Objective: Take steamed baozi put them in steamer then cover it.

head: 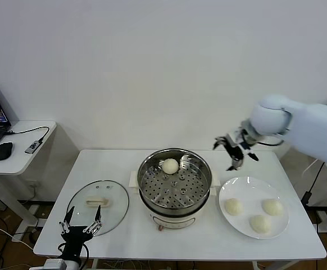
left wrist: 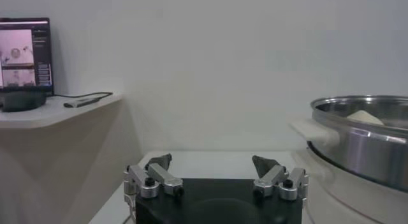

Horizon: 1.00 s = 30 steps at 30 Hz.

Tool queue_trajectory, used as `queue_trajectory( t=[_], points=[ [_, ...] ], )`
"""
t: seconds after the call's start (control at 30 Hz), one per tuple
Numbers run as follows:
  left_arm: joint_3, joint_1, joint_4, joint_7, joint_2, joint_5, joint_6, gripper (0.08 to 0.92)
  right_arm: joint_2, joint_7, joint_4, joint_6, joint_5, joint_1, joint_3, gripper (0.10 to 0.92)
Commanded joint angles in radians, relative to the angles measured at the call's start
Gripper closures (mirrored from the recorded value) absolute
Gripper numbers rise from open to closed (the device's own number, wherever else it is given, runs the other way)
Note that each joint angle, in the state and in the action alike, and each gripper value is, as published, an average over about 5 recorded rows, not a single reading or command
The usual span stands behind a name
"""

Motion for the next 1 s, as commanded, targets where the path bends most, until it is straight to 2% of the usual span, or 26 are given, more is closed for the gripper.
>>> queue_trajectory(
  t=[0.03, 0.27, 0.53, 1.0],
  points=[
    [0.0, 0.002, 0.001, 0.0, 0.002, 0.001, 0.0, 0.177, -0.224, 0.007, 0.082, -0.125, -0.045, -0.138, 0.037, 0.203],
    [0.004, -0.002, 0.008, 0.0, -0.003, 0.005, 0.0, 0.177, -0.233, 0.03, 0.053, -0.111, -0.086, -0.352, 0.122, 0.203],
    [-0.003, 0.003, 0.006, 0.001, -0.007, 0.008, 0.001, 0.177, -0.152, 0.044, -0.04, -0.109, -0.137, -0.615, 0.339, 0.203],
    [-0.026, 0.008, 0.013, 0.002, -0.007, 0.006, 0.001, 0.177, 0.004, 0.054, -0.204, -0.08, -0.197, -0.751, 0.428, 0.203]
  ],
)
